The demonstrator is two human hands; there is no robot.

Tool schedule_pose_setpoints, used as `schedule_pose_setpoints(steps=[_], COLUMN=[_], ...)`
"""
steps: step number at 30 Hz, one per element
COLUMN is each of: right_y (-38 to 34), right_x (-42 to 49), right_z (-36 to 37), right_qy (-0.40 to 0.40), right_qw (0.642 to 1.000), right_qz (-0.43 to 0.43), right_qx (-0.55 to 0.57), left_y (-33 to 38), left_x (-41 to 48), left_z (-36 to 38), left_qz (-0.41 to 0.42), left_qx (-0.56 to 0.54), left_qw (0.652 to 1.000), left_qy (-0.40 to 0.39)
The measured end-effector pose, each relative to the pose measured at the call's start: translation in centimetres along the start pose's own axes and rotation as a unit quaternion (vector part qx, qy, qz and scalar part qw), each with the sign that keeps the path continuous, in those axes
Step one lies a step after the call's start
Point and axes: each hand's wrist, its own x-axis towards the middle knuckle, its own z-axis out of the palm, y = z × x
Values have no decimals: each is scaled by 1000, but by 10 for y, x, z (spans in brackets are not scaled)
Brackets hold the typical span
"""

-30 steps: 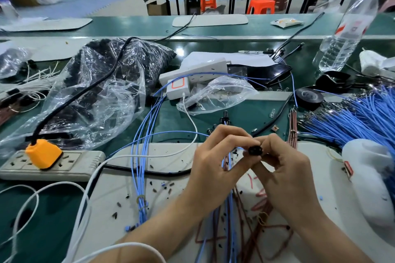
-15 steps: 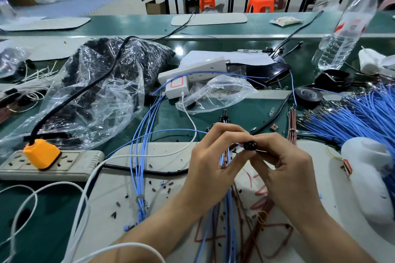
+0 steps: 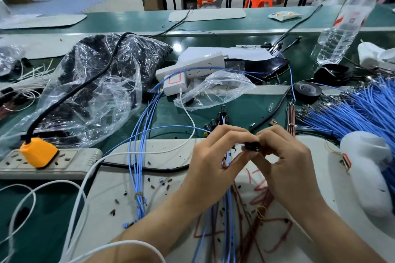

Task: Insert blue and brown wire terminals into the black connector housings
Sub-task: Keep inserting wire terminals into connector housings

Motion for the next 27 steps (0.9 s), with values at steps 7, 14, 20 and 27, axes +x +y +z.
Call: schedule_pose_setpoints(steps=[7, 14, 20, 27], right_y=[-3, 1, 1, 7], right_x=[-2, -3, -4, -3], right_z=[0, -1, 3, 7], right_qy=[2, -19, -16, -29], right_qw=[998, 998, 996, 974], right_qz=[25, 20, 21, 115], right_qx=[53, 56, 89, 192], left_y=[2, 5, 4, 3], left_x=[0, -1, -1, 1], left_z=[0, 3, 2, 4], left_qz=[-1, 8, 4, -6], left_qx=[-9, -22, -22, -46], left_qw=[1000, 1000, 1000, 999], left_qy=[0, -3, 1, -15])
